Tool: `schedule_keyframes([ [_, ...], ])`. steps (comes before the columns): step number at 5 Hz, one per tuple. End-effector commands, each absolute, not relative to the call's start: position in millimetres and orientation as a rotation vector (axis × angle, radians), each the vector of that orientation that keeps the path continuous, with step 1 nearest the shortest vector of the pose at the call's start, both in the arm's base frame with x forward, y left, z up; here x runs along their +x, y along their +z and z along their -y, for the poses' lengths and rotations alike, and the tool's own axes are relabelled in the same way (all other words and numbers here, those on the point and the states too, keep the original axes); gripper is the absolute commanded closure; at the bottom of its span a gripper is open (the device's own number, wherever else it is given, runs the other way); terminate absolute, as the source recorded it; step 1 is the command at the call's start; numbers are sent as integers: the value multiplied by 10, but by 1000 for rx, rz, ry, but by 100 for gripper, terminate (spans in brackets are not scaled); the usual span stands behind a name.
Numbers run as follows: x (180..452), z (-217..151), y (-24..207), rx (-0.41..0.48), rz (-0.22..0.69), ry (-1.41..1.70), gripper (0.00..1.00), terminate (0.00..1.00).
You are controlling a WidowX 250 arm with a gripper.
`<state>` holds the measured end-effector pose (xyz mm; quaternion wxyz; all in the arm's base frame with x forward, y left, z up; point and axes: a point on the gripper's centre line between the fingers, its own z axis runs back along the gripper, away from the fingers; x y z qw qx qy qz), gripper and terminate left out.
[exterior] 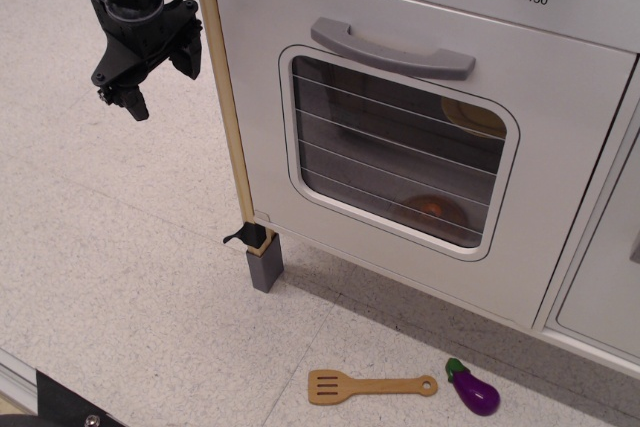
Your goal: Open oven
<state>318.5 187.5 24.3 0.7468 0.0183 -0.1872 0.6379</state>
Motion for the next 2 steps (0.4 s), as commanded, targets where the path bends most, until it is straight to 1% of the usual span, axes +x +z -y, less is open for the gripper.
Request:
schedule_keyframes([
  [1,3185,-1875,243,40,410,1396,0,0],
  [2,3194,-1481,639,-73,332,1382,0,0],
])
